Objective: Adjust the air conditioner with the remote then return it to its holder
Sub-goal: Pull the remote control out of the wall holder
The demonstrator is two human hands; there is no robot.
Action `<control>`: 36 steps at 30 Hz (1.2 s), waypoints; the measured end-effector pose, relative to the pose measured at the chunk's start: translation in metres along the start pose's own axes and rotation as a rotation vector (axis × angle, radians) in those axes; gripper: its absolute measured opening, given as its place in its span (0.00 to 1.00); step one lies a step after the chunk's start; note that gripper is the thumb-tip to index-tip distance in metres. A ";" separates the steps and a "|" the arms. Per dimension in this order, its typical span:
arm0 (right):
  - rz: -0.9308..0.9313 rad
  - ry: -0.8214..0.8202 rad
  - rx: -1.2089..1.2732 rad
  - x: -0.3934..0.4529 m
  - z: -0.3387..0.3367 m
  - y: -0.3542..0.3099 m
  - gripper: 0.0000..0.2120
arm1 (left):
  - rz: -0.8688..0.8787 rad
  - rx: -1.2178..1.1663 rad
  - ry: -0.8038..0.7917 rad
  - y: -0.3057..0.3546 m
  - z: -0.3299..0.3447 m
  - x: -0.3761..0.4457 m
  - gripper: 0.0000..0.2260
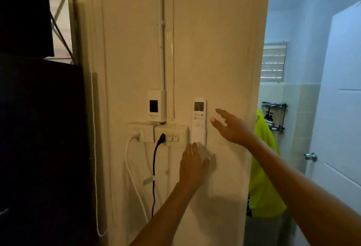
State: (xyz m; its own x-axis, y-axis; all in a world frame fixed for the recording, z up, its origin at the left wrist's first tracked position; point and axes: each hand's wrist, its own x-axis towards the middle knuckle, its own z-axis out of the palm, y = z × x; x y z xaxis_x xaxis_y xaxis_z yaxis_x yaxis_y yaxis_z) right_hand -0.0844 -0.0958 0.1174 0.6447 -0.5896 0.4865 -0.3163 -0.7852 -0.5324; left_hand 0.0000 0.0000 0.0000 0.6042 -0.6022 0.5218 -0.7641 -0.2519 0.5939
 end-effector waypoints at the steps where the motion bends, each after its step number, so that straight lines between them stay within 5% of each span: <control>1: 0.008 0.022 0.052 0.007 0.001 0.003 0.27 | -0.006 -0.021 0.019 -0.002 0.003 0.005 0.29; 13: -0.075 -0.006 0.103 0.072 0.004 0.002 0.26 | -0.142 -0.111 0.248 0.002 0.036 0.054 0.34; 23: -0.241 -0.037 0.075 0.104 0.003 -0.005 0.11 | -0.195 -0.057 0.338 -0.004 0.053 0.062 0.33; 31: -0.365 -0.418 -0.263 0.127 -0.021 -0.026 0.28 | -0.168 -0.046 0.320 -0.008 0.053 0.062 0.34; 36: -0.345 -0.572 -0.396 0.139 -0.023 -0.039 0.25 | -0.170 -0.051 0.308 -0.010 0.053 0.062 0.33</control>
State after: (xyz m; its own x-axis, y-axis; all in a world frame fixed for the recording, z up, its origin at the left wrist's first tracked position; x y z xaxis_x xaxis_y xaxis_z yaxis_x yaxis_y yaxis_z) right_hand 0.0012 -0.1512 0.2215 0.9769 -0.1942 0.0893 -0.1877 -0.9792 -0.0764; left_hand 0.0335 -0.0750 -0.0061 0.7677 -0.2966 0.5681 -0.6390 -0.2866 0.7139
